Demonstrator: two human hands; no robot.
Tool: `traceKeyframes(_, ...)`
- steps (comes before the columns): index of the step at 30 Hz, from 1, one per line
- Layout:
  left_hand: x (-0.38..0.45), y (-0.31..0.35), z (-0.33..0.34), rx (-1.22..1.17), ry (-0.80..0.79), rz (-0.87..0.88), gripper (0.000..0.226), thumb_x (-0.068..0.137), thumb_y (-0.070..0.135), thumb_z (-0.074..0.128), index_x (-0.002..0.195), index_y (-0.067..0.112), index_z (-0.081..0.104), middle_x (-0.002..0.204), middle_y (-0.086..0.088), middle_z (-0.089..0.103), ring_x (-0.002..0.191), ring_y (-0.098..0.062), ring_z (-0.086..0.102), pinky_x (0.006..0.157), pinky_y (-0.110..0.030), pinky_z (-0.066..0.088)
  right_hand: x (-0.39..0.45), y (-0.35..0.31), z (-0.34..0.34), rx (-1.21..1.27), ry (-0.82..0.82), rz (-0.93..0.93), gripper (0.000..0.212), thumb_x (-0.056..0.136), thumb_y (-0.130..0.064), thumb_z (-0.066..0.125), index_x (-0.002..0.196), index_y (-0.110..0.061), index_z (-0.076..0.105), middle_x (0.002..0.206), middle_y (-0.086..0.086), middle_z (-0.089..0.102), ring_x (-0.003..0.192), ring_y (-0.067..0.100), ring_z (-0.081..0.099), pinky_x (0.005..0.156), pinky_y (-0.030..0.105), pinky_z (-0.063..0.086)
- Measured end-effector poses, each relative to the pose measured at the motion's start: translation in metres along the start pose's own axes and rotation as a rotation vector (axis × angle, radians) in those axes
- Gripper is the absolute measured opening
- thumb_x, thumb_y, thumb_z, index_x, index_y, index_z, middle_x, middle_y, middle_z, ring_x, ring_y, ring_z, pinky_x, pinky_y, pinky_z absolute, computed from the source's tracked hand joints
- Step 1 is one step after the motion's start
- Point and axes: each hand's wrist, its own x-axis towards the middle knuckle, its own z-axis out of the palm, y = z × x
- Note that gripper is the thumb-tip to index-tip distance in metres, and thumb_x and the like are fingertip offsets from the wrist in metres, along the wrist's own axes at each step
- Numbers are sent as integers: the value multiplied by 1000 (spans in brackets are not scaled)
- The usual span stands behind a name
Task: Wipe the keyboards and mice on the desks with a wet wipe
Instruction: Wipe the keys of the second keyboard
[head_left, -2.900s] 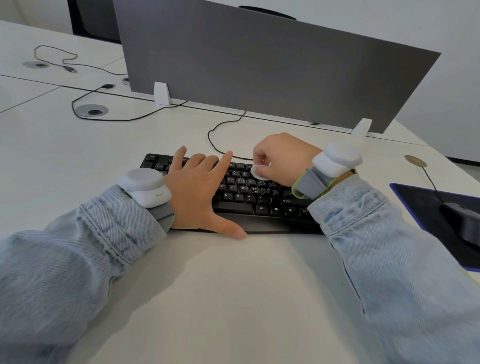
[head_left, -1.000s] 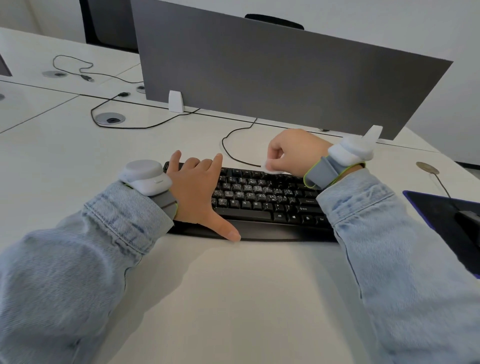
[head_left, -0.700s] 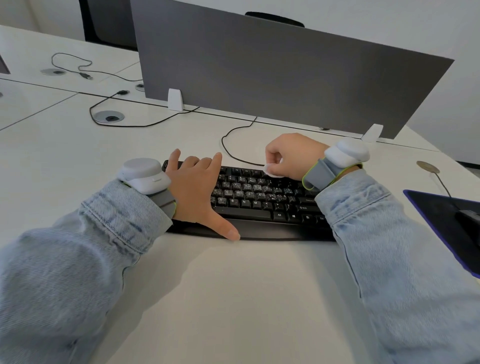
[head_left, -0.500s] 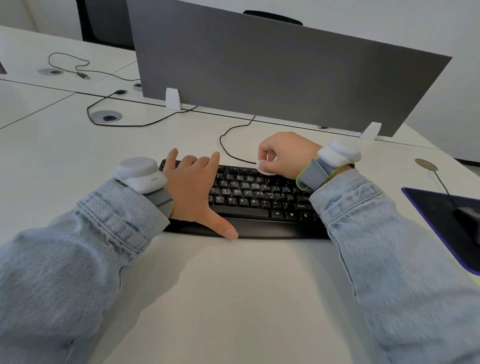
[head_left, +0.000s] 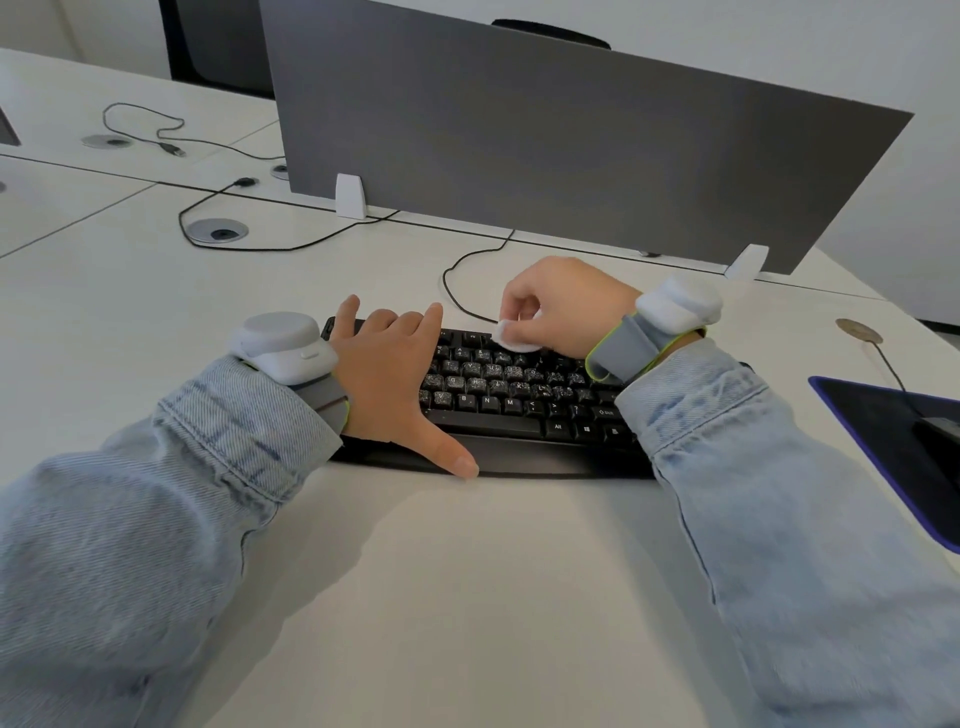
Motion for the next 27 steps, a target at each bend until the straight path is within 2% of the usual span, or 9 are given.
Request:
traceKeyframes(4,1,-1,-1,-1,-8,6,170,23,107,29,158,10,-9,158,2,29,148,-24,23,122,-60,-2,2,0,9,-49,16,15,14,91,-27,61,85,-15,64,85,-7,55,84,16,54,68,24,33)
traceKeyframes(9,0,0,-1,4,-18,-2,170,22,106,28,157,10,-10,158,1,28,148,-25,21,122,-59,-3,-2,-5,1,-24,-58,-4,12,88,-28,63,82,-18,64,74,-14,53,71,9,51,57,22,35)
traceKeyframes(13,1,-1,-1,-1,-26,5,170,23,107,28,157,12,-12,159,2,26,149,-24,19,122,-59,-5,2,-5,6,-131,43,53,13,92,-23,57,87,-13,63,90,-3,57,87,18,55,71,26,39)
traceKeyframes(16,1,-1,-1,2,-25,5,170,23,107,28,157,11,-11,159,2,26,149,-25,20,122,-59,-4,3,-3,3,-63,125,41,12,91,-26,59,87,-15,64,87,-6,58,85,15,53,70,26,36)
traceKeyframes(20,0,1,-1,12,-18,-3,169,22,106,28,158,11,-9,158,1,27,148,-26,22,122,-58,-3,4,-23,13,32,73,-71,14,89,-30,62,86,-17,66,80,-9,58,79,13,55,64,24,35)
traceKeyframes(24,1,0,-1,6,-22,0,169,23,107,29,158,11,-9,159,1,27,148,-26,21,122,-59,-3,4,-14,11,-116,40,-19,13,92,-24,58,86,-13,63,87,-5,54,85,18,52,71,25,34)
traceKeyframes(27,1,1,-2,9,-28,-6,170,22,106,28,158,11,-11,160,1,24,149,-26,20,122,-58,-3,2,-10,7,-83,83,-1,13,91,-23,58,85,-13,64,85,-6,55,86,18,55,71,26,36)
